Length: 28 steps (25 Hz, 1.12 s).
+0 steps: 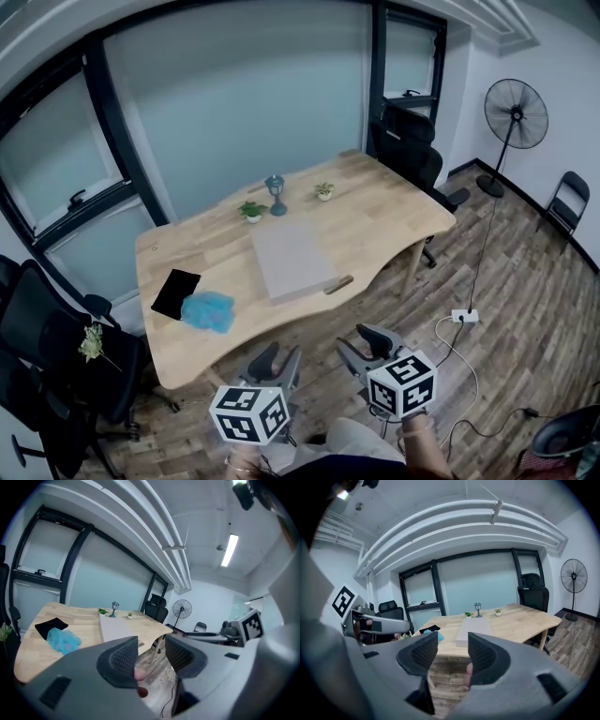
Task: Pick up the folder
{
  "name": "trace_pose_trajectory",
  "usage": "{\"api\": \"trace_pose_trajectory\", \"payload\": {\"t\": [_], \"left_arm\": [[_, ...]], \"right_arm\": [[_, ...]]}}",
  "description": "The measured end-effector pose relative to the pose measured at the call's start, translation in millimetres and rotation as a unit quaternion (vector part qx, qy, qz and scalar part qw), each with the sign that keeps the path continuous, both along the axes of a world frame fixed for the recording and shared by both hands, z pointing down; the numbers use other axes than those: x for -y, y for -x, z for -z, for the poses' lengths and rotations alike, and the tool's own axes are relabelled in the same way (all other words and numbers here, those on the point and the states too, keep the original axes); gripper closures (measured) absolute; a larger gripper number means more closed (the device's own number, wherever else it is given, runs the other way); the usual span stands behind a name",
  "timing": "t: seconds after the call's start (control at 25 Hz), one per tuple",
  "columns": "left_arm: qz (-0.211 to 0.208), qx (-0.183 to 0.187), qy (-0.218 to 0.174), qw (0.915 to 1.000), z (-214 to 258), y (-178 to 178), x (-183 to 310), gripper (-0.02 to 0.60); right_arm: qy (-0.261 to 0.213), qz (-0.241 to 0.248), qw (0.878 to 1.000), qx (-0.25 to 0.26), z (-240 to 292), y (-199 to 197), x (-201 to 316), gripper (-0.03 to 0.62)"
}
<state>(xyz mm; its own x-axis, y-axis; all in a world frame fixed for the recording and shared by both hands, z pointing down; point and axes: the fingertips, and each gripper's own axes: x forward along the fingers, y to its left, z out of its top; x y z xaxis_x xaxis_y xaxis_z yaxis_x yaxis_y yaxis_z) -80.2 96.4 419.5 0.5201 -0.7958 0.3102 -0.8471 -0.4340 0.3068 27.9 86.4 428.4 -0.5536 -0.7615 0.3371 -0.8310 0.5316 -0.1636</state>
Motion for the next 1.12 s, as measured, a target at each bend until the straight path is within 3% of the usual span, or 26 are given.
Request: {"api": "trace_pose_trajectory", "payload": {"t": [1.12], "left_arm": [[0.007, 0.004, 0.023, 0.9997, -12.7, 6.1, 103.4, 0.391]], "right_arm": [[0.004, 0.004, 1.000, -0.001, -6.9, 1.0, 109.2, 0.404]]}}
